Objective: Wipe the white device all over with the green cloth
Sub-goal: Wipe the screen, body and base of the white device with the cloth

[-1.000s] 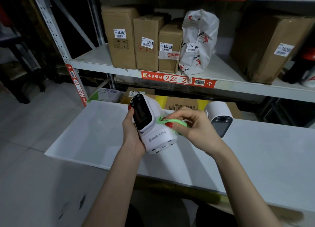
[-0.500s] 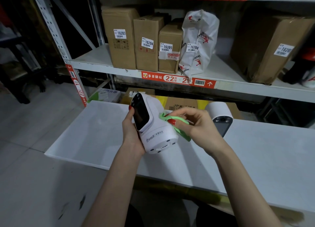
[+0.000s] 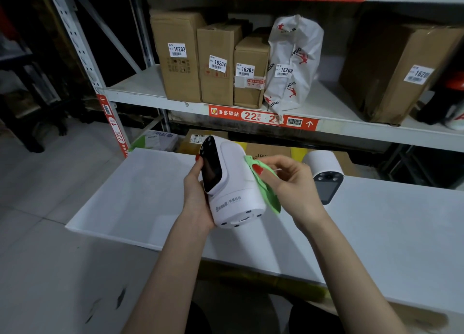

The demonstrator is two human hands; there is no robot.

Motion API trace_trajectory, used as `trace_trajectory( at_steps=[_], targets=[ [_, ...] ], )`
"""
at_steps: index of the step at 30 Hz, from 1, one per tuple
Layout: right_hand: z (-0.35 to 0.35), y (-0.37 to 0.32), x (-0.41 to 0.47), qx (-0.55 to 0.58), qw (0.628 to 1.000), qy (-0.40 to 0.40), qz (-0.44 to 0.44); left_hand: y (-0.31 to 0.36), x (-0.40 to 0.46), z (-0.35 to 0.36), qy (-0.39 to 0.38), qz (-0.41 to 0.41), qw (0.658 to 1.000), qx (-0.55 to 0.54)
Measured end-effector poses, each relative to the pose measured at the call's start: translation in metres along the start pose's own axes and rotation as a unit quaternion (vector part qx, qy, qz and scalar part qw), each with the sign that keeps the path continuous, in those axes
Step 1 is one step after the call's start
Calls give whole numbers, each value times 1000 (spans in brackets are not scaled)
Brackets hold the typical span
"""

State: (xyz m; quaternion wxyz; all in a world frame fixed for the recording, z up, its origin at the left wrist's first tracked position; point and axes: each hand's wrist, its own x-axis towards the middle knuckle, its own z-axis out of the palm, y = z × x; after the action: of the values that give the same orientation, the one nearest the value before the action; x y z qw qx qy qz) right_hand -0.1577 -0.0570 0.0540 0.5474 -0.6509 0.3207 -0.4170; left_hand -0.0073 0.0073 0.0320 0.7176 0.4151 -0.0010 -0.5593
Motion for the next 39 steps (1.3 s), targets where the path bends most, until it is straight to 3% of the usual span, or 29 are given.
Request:
trace_trajectory(
  at_steps=[8,15,21,28,36,39],
  targets=[
    [-10,-8,-4,-34,996,-76,23,6,-1,-6,28,18,998,-45],
    [3,-6,-7,-28,999,-33,-12,6,-5,0,73,48,994,-60],
    [7,-11,-9,-53,993,-73,-70,7,-4,5,94,91,989,-69],
    [14,0,-8,-132,985,-13,-112,3,0,6,95,117,986,-69],
    [19,-7,-13,-124,979,-80,-138,2,5,5,98,132,985,-58],
    [16,-5,-10,-139,979,-53,-140,2,6,4,93,142,984,-58]
  ],
)
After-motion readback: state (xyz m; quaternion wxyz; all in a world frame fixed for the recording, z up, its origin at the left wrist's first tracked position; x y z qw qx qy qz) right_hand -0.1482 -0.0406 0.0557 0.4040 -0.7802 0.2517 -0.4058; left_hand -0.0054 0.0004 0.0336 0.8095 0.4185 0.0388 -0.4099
